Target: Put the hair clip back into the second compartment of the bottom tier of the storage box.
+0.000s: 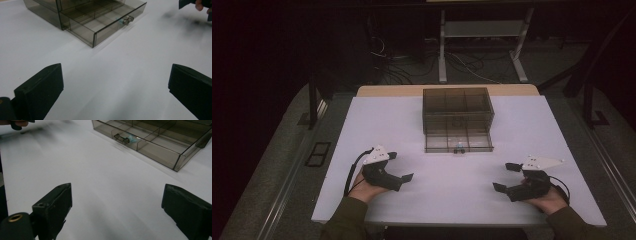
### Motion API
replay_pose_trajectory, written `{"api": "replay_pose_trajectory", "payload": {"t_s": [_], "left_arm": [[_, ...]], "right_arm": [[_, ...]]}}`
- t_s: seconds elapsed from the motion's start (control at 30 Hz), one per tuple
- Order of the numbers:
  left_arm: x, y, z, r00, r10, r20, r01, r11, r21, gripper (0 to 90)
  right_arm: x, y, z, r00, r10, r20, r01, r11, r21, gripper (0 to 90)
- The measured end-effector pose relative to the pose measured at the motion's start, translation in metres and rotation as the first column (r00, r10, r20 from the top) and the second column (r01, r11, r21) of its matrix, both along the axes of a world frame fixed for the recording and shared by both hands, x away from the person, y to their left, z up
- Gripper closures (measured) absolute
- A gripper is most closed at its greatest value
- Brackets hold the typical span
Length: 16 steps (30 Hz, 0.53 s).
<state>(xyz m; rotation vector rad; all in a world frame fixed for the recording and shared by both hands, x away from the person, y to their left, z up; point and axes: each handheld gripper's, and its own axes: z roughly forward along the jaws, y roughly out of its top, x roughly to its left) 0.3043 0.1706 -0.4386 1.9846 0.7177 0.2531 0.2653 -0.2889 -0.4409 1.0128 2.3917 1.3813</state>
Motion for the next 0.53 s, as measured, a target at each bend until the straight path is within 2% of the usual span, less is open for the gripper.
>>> {"api": "replay_pose_trajectory", "payload": {"t_s": [0.43, 0.5, 0.53], "left_arm": [[-0.0058, 0.0027, -0.0021, 1.0, -0.003, -0.008, 0.003, 1.0, 0.003, 0.0], [-0.0064, 0.0027, -0.0023, 1.0, 0.005, -0.007, -0.005, 1.0, 0.007, 0.0], [-0.0064, 0.0026, -0.0025, 1.0, 0.006, -0.002, -0.006, 0.9997, 0.022, 0.0]], "right_arm": [[0.0, 0.0002, -0.0003, 1.0, -0.001, -0.001, 0.001, 1.0, -0.004, 9.0], [0.0, 0.0001, -0.0003, 1.0, -0.001, -0.002, 0.001, 1.0, -0.004, 9.0], [0.0, 0.0001, -0.0003, 1.0, -0.002, -0.001, 0.002, 1.0, -0.004, 9.0]]}}
